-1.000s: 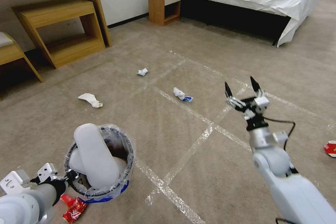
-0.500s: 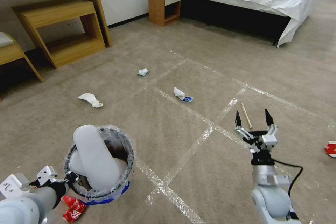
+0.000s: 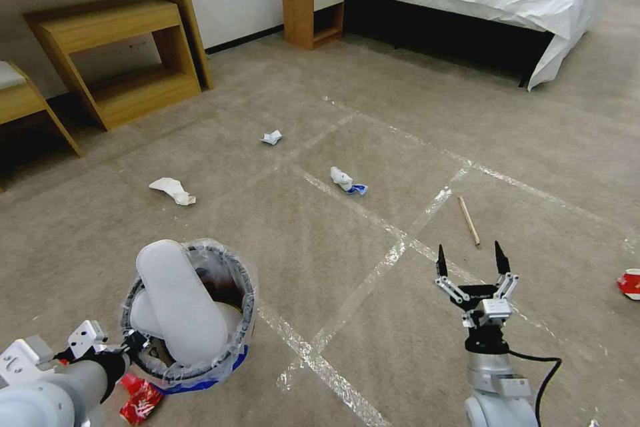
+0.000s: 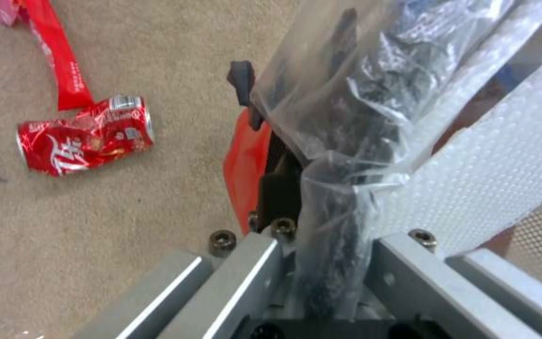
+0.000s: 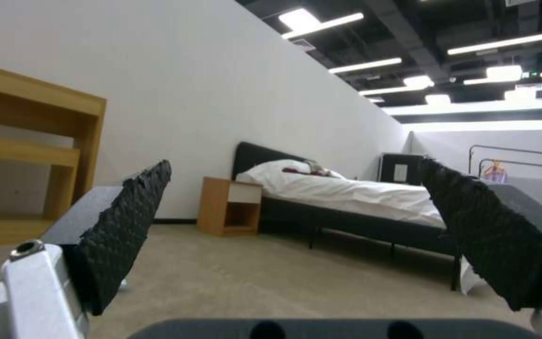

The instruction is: Pick up the trash bin and place the garbage on the floor into it.

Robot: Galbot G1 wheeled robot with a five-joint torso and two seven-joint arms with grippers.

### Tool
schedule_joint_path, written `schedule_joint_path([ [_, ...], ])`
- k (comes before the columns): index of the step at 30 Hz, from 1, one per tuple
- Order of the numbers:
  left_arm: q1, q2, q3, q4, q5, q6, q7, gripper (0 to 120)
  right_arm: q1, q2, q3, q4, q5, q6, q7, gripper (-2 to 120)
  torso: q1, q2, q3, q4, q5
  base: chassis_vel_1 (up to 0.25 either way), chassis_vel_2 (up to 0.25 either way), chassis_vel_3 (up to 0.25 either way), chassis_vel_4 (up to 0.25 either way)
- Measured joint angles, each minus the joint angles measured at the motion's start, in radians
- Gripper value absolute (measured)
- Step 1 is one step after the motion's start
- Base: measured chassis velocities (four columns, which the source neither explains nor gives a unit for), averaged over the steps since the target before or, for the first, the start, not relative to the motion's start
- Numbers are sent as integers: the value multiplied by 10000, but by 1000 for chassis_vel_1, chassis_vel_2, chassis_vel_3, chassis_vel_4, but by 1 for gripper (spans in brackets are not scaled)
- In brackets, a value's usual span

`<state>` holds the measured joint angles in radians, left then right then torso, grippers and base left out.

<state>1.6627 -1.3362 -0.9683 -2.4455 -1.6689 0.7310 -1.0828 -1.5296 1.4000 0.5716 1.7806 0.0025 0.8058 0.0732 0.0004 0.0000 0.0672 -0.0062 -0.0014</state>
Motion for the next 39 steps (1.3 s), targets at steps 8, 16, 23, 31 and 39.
schedule_joint_path([
  [8,39,-263,33,-73,79,15,2,0,-225,128,-67,57,-327,70,190,100,0,0,0,0,0,0,0,0,0],
  [16,109,-255,-60,-120,105,30,20,0,-123,162,-116,69,-415,70,180,100,0,0,-1,0,0,0,0,0,0],
  [23,123,-232,-121,-120,140,42,20,0,-30,159,-119,-4,-457,62,160,100,-1,0,-1,0,2,-76,91,70,-77],
  [31,67,-215,-119,-61,177,27,21,0,110,139,-113,-94,-484,45,156,100,0,0,2,-1,0,-163,161,171,-169],
  [39,12,-211,-100,16,204,-21,16,0,258,134,-180,-199,-554,29,141,100,0,0,1,-1,1,-151,149,149,-153],
])
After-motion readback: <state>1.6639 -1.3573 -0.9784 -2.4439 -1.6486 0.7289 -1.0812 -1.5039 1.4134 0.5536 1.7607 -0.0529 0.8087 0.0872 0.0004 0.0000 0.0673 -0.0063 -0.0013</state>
